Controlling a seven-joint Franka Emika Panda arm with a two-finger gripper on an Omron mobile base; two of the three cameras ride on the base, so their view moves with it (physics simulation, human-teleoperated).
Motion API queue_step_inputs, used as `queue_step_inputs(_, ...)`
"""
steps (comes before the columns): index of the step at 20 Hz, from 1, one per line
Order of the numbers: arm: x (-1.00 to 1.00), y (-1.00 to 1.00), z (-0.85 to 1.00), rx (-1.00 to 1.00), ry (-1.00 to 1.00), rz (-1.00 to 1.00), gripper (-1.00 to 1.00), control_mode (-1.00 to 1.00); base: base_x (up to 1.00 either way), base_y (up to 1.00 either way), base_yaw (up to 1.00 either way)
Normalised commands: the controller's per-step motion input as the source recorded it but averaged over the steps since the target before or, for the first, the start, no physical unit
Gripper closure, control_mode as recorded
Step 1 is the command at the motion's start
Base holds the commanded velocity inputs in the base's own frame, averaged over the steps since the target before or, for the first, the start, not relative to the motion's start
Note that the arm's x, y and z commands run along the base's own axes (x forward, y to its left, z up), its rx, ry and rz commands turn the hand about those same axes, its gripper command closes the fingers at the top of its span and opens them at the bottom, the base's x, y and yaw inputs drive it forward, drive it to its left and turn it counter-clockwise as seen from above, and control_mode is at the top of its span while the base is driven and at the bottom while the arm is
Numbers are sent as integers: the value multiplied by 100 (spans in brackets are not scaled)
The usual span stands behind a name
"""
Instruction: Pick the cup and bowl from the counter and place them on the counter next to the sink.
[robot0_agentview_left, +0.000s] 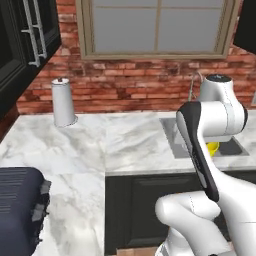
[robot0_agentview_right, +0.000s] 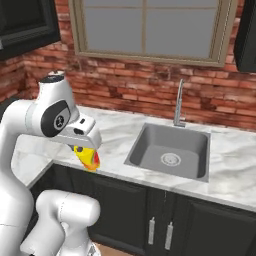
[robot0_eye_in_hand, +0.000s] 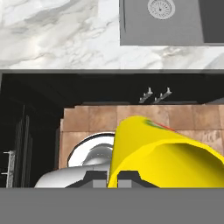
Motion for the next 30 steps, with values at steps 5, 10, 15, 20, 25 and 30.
queue_step_inputs(5,0,0,0,0,0,0,100,100,90,30,0)
queue_step_inputs(10,0,0,0,0,0,0,100,100,1,6,0)
queue_step_inputs(15,0,0,0,0,0,0,100,100,0,0,0)
queue_step_inputs(20,0,0,0,0,0,0,100,100,0,0,0)
queue_step_inputs(25,16,0,-4,1,0,0,100,-100,0,0,0)
queue_step_inputs(30,76,1,-14,4,0,6,100,-100,0,0,0)
